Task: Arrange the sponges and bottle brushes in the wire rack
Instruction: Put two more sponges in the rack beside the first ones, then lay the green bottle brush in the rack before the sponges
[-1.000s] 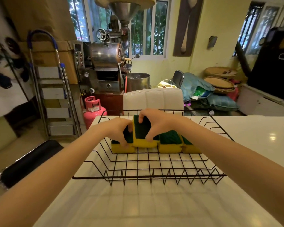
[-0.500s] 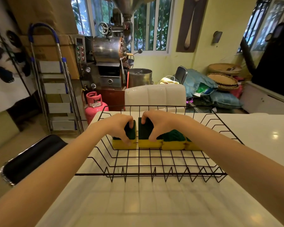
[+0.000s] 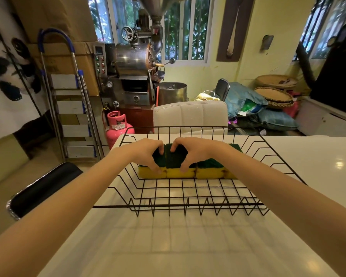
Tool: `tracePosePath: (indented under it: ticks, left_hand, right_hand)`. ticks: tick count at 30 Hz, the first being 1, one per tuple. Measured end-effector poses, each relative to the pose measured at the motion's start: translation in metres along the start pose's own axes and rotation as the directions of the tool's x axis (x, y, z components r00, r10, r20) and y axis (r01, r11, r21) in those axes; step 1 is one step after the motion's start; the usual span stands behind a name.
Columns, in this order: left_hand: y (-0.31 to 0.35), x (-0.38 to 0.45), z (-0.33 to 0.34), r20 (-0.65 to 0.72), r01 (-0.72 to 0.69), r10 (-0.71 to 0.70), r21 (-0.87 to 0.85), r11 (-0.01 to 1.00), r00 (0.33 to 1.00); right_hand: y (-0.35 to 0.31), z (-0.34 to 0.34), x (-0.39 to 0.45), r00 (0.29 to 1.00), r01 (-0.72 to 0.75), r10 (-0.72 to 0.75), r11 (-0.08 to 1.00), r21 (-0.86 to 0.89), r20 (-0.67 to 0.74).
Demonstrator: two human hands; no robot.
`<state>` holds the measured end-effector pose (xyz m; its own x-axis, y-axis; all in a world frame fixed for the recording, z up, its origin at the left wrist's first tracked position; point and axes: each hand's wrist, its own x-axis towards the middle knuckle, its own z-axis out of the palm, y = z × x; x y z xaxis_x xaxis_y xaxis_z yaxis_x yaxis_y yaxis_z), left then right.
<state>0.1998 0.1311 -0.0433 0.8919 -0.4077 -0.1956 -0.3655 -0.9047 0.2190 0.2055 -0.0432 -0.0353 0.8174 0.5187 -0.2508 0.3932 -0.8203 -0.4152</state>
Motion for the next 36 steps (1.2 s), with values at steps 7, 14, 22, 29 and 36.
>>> tracePosePath:
  ticks: [7, 14, 22, 29, 36]
  left_hand:
    - [0.02, -0.019, -0.007, 0.054, 0.035, -0.042, 0.116, 0.993, 0.998]
    - [0.047, -0.077, -0.016, -0.04, -0.026, 0.02, -0.132, 0.991, 0.999]
    - [0.092, -0.144, 0.008, -0.22, -0.247, 0.196, -0.234, 0.94, 0.956]
    - [0.138, -0.175, 0.049, -0.166, -0.333, 0.3, -0.233, 0.914, 0.939]
    - [0.163, -0.19, 0.071, 0.111, -0.338, 0.362, -0.189, 0.922, 0.926]
  right_hand:
    - [-0.018, 0.008, -0.013, 0.995, 0.03, -0.049, 0.975, -0.22, -0.083]
    - [-0.044, 0.016, -0.063, 0.959, 0.109, -0.122, 0.992, -0.066, -0.256]
    - [-0.052, 0.052, -0.146, 0.871, 0.205, -0.152, 0.977, 0.065, -0.467]
    - [-0.036, 0.097, -0.216, 0.814, 0.255, -0.137, 0.957, 0.136, -0.565]
    - [-0.009, 0.134, -0.273, 0.854, 0.149, -0.035, 0.972, 0.181, -0.518]
